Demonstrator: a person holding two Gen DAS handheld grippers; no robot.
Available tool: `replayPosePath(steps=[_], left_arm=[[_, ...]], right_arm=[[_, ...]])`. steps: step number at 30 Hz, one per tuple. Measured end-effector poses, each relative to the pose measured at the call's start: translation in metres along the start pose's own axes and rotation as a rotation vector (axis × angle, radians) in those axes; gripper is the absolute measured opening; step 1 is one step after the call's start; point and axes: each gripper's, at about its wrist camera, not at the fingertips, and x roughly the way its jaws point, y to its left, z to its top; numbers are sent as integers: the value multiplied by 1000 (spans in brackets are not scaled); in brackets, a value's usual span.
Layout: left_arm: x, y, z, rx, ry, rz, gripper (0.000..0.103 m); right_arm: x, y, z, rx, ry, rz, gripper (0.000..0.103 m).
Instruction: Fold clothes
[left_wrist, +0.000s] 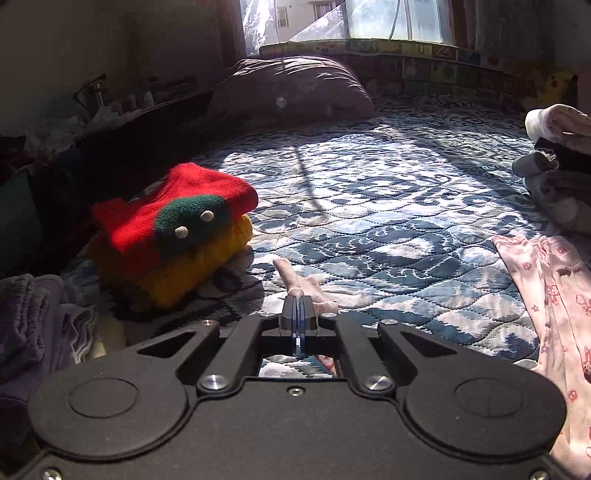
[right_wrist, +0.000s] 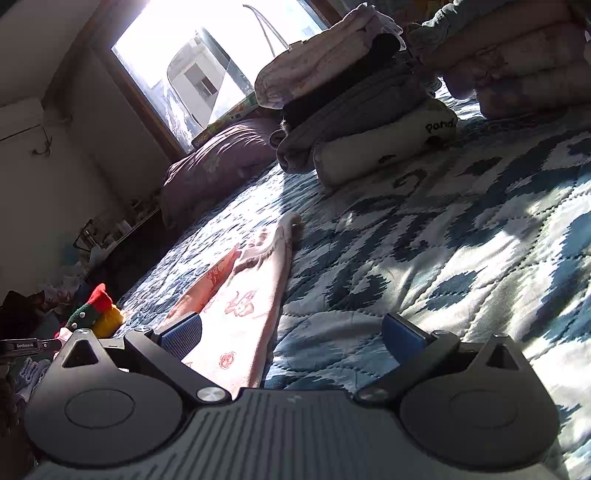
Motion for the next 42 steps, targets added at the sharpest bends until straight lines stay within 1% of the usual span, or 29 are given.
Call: replayPosePath(steps=[4,8,15,21,22,24,25,26,27,32,36,38,39,40,41,42], left_arm=[[-10,8,-9,-12,-16,22,0],[-15,13,-20,-20,-13,51,0],[-17,24,-48,-49,24,89,0],[-6,31,-70,-85,71,109,1],[-4,34,-73,-101,83,110,3],[2,40,-77,-142,118,103,9],[2,45,-78,-169,124,107,17],[2,49,-79,-197,131,111,21],[2,54,-79,-222,135,115,28],[-1,64,-63,-238,98,118,28],[16,55,-52,-197,105,78,28],[33,49,-54,-175,171,62,35],[41,47,-56,-166,201,58,41],[47,45,-58,-169,215,77,45],[52,43,-59,-172,228,96,46],[50,39,-56,-180,233,114,44]], right_arm=[[0,-1,0,1,0,1,103],[0,-1,0,1,-1,2,103],[0,-1,1,1,0,3,103],[0,-1,1,1,0,3,103],[0,-1,1,1,0,3,103],[0,-1,1,2,-1,4,103],[0,-1,1,2,-1,4,103],[0,-1,1,1,-1,4,103],[0,-1,1,1,-1,4,103],[0,-1,1,2,-1,5,103],[0,-1,1,3,-2,6,103],[0,-2,1,4,-3,7,103],[1,-2,2,4,-3,8,103],[0,-2,2,5,-4,9,103],[0,-2,2,6,-5,11,103],[0,-3,1,8,-7,13,103]])
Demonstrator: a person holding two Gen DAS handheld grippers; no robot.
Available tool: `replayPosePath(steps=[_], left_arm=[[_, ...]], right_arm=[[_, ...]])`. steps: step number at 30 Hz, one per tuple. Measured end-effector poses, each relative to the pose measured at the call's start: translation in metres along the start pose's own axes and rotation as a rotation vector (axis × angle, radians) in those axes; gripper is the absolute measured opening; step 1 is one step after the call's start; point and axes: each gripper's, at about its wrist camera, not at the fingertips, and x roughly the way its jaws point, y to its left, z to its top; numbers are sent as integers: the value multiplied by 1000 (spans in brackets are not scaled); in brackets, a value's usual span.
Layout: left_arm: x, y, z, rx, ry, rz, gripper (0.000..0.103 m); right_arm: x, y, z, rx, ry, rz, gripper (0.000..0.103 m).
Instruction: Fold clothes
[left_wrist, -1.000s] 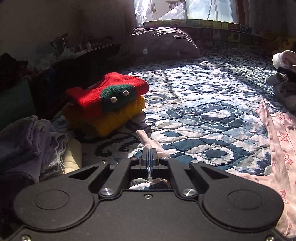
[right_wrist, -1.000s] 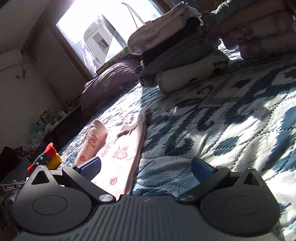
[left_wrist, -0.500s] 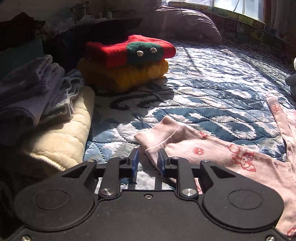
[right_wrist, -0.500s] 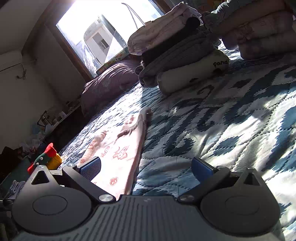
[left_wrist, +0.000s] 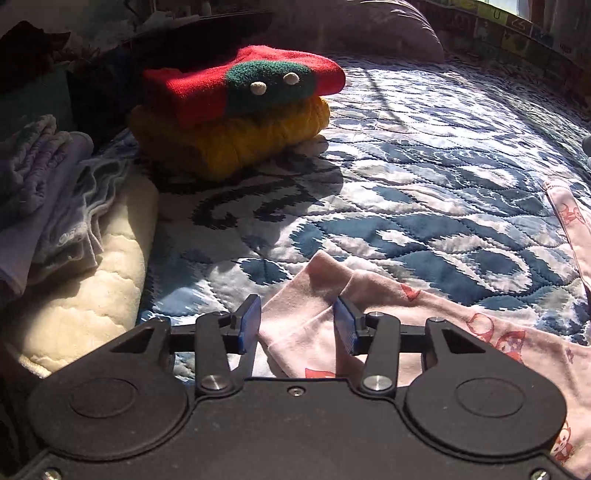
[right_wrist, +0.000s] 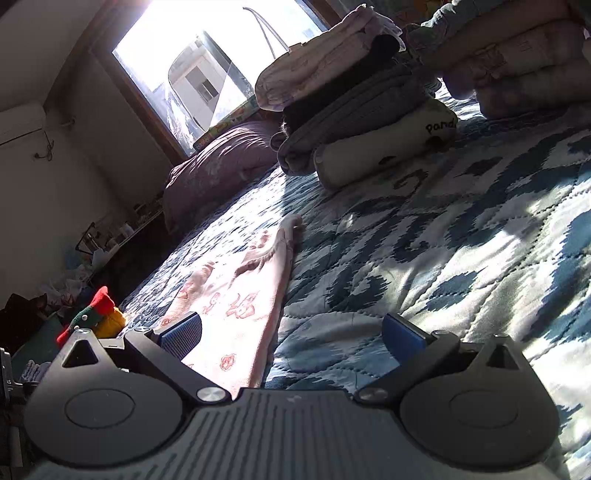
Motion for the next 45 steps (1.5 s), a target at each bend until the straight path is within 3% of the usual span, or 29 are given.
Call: replayPosePath(steps=[1,3,7,9,12,16,20,27,33,35,37,42,45], left_arm=[[-6,-5,1,-10,-14,9,42],[-23,-19,1,-24,-82,-44,43],[-45,-64,0,3,-129,-234,43],[-48,-100,6,65,-141,-336,42],[-49,-151,7,175,-146,-483,22],[-33,-199,8,318,-101,-600,11],[-9,-210,15,382,-60,-588,11],[22,-215,50,354,-47,-491,4],[20,-245,69,418,-79,-519,4],[39,-255,79,410,-47,-492,5],[60,-255,90,360,-9,-421,5],[69,-227,106,172,4,-464,8],[82,-212,104,61,74,-533,29]], right_arm=[[0,0,0,0,-1,1,103],[0,0,0,0,-2,1,103],[-1,-1,-1,4,-7,6,103],[-1,-1,-1,6,-9,9,103],[-2,-2,-1,10,-12,13,103],[-2,-3,-1,10,-13,15,103],[-2,-4,-1,11,-12,18,103],[-2,-4,-1,14,-14,24,103],[-2,-5,-1,21,-18,31,103],[-2,-6,-1,22,-18,32,103],[-2,-6,-1,23,-19,33,103],[-1,-6,-1,22,-18,33,103],[-1,-6,-1,22,-17,32,103]])
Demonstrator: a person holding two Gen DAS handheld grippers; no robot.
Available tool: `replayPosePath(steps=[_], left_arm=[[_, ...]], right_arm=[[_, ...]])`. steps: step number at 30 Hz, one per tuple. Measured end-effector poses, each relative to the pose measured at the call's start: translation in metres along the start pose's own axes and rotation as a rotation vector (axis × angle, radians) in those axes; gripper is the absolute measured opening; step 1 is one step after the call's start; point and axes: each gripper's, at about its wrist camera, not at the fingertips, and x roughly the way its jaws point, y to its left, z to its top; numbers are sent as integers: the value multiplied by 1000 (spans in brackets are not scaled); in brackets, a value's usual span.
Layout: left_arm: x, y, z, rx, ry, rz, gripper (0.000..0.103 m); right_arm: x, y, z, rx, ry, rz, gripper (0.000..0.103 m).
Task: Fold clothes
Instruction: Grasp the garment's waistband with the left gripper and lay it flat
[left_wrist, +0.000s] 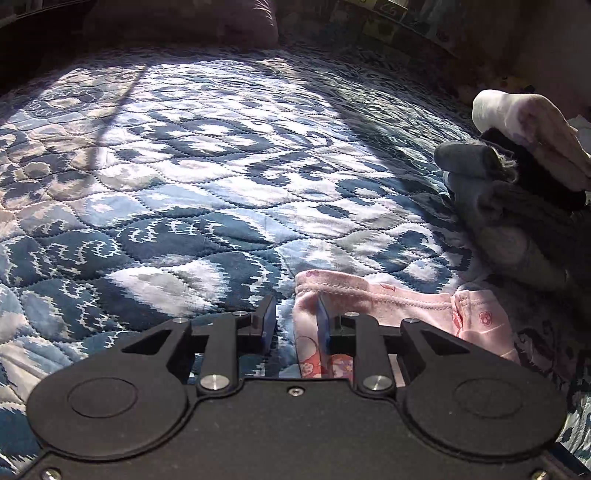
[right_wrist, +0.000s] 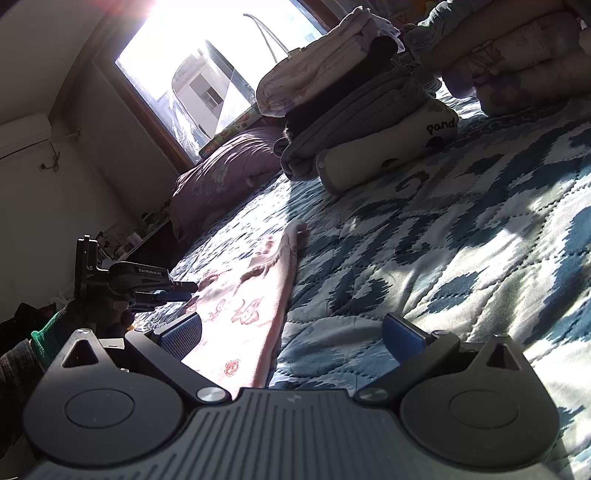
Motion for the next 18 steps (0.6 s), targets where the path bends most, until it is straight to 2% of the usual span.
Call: replayPosePath(steps=[3,4,5,6,8,9,11,12,13,14,16,18], left_arm=[[10,7,-1,-46,10,-45,28],[12,6,-1,-49,10,-62,2],[10,-3,1,-42,8,-55,3],[2,-9,3,-8,-28,-37,3],[-12,-30,0,133,-94,28,5],[-15,-42,-3,212,-113,74,14],[-10,-57,-9,346,-111,185,53],[-4,-61,-13,399,-97,247,67],[-2,-57,-15,417,-96,297,61],[-5,-47,-15,402,-102,303,58],[-24,-38,-16,315,-127,247,46],[-44,-29,-18,229,-152,190,41]], right_arm=[[0,0,0,1,0,0,103],[0,0,0,1,0,0,103],[0,0,0,1,0,1,103],[0,0,0,1,-1,1,103],[0,0,0,2,-1,2,103],[0,-1,0,2,-1,2,103],[0,-1,0,2,-1,3,103],[0,-1,0,3,-2,3,103],[0,-1,0,4,-2,4,103],[0,-1,0,4,-2,4,103],[0,-1,0,4,-2,5,103],[0,-1,0,5,-3,7,103]])
